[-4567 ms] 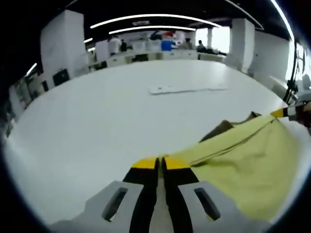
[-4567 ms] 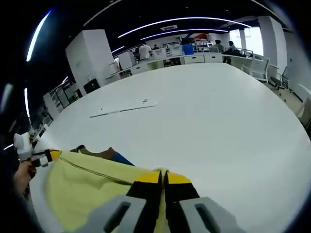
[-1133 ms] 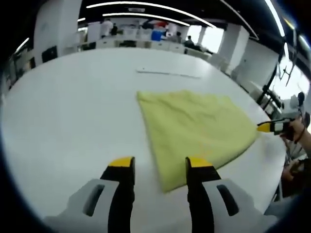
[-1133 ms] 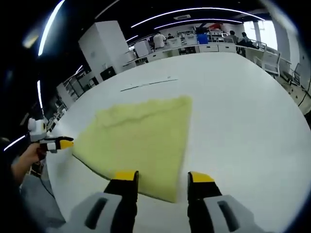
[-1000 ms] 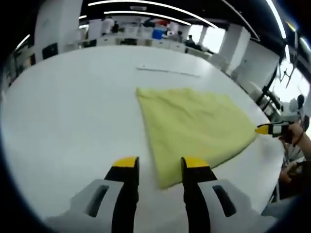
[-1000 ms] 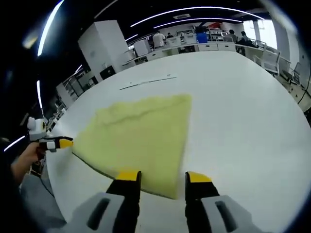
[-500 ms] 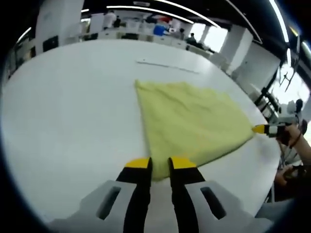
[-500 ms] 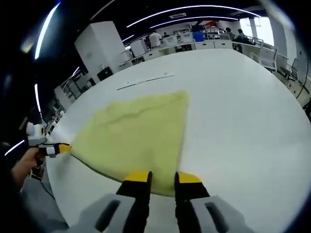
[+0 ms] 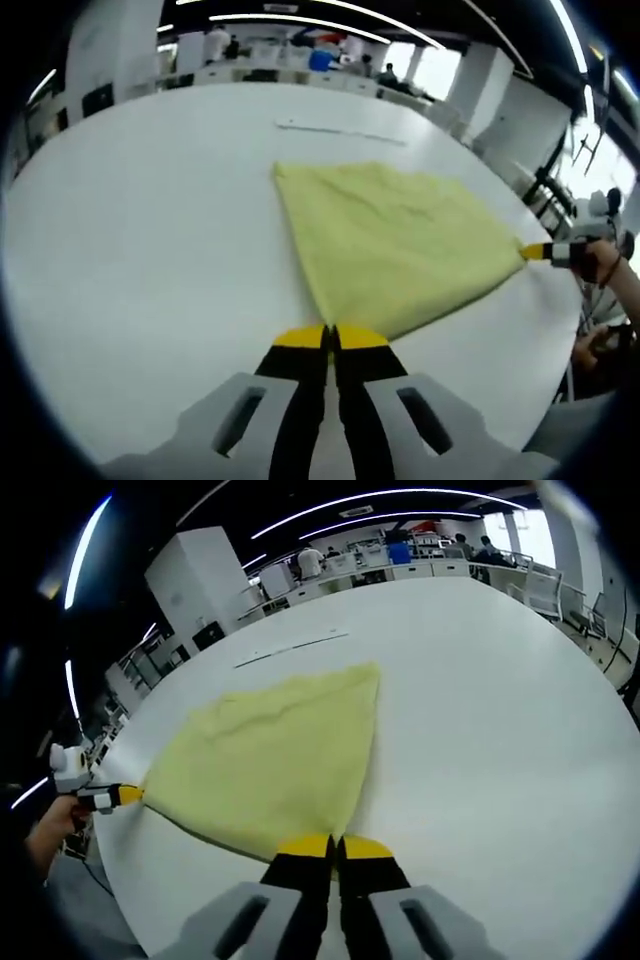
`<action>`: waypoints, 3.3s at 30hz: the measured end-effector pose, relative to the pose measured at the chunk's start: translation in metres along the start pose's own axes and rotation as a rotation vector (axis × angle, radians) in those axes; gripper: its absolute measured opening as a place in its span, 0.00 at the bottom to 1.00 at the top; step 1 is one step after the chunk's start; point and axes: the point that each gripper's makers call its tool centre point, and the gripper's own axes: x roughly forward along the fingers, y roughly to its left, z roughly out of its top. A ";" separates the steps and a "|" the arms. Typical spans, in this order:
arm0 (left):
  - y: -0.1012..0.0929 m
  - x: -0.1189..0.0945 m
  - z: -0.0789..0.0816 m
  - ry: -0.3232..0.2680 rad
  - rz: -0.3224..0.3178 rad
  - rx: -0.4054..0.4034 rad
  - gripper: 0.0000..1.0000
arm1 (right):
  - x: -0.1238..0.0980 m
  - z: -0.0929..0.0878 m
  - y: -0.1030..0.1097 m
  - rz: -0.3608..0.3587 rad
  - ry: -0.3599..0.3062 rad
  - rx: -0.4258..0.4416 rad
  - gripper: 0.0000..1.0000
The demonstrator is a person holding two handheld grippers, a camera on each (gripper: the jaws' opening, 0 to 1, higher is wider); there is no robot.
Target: Fold the garment on the visible template until the final outline fits inside the template.
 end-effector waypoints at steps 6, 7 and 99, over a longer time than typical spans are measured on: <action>0.001 -0.004 -0.004 0.005 0.006 -0.005 0.00 | -0.002 -0.003 0.000 0.003 0.005 0.002 0.00; 0.001 -0.005 -0.005 0.007 0.006 -0.005 0.00 | -0.003 -0.005 0.001 0.005 0.007 0.001 0.00; -0.024 -0.128 0.019 -0.156 0.036 0.121 0.99 | -0.114 0.011 0.118 0.097 -0.085 -0.364 1.00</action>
